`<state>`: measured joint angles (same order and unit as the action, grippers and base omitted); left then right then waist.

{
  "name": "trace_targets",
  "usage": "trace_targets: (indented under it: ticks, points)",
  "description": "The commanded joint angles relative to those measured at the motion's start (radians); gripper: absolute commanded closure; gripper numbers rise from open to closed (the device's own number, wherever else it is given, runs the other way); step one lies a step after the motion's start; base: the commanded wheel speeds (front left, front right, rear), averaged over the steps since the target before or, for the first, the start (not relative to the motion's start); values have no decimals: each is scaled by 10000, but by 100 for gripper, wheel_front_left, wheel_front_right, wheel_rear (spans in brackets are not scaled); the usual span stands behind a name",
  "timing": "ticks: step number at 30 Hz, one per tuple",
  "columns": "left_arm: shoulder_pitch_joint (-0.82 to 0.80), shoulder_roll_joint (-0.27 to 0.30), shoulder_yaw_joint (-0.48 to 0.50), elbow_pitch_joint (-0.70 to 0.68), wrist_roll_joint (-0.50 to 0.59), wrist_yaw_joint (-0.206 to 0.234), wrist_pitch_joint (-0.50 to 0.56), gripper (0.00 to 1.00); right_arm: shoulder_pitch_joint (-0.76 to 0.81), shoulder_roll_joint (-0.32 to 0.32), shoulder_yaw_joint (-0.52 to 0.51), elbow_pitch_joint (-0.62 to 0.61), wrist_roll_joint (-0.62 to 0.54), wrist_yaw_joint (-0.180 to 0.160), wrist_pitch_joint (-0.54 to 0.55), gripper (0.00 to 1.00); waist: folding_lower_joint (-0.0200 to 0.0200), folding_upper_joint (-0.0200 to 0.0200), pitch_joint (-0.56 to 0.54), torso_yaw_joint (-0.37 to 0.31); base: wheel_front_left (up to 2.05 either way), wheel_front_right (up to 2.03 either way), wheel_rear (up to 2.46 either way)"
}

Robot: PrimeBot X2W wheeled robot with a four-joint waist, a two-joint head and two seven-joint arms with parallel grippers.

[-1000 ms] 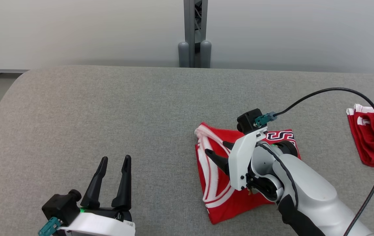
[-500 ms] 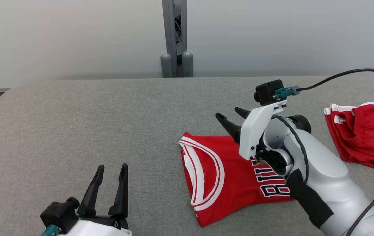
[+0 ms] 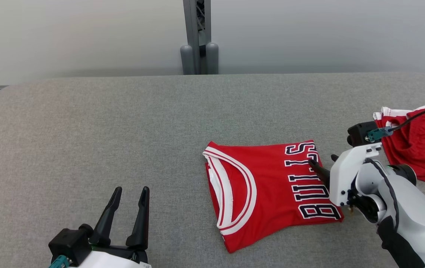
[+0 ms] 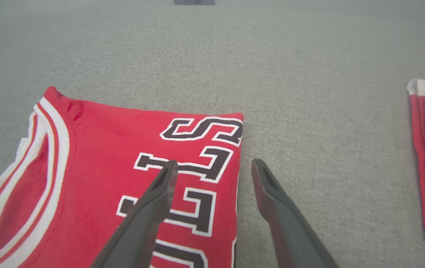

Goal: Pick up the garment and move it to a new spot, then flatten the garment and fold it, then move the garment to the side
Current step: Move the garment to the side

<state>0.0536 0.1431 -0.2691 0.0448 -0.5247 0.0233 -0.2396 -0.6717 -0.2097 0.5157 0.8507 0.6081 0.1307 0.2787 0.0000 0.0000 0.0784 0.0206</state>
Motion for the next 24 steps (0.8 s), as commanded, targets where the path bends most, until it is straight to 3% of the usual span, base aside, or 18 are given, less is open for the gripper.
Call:
trace_targets:
  ticks: [1, 14, 16, 19, 20, 21, 24]
  points:
    - [-182, 83, -12, -91, 88, 57, 40, 0, 328, -249, -147, -195, -81, 1, 210, 0, 0, 0, 274, 139, 0, 0, 0]
    - [-462, 119, -61, -70, 62, 103, 62, 0, 861, -283, -719, -776, 263, 1, 1225, 0, 0, 0, 775, 506, 0, 0, 0]
    - [-470, 111, -66, -58, 55, 115, 53, 0, 875, -281, -717, -822, 276, 1, 1377, 54, 0, 0, 790, 557, 0, 0, 0]
    - [-485, 112, -57, -37, 37, 129, 30, 0, 901, -290, -726, -923, 259, 1, 1500, 71, 0, 0, 777, 605, 0, 0, 0]
    - [-482, 111, -51, -30, 28, 134, 37, 0, 892, -315, -751, -973, 218, 1, 1455, 82, 0, 0, 766, 608, 0, 0, 0]
    - [-475, 112, -43, -25, 20, 143, 32, 0, 878, -337, -786, -1027, 199, 1, 1374, 100, 0, 0, 756, 605, 0, 0, 0]
    - [-439, 115, -17, -38, -6, 182, 15, 0, 805, -394, -929, -1161, 98, -1, 1124, 100, 0, 0, 709, 543, 0, 0, 0]
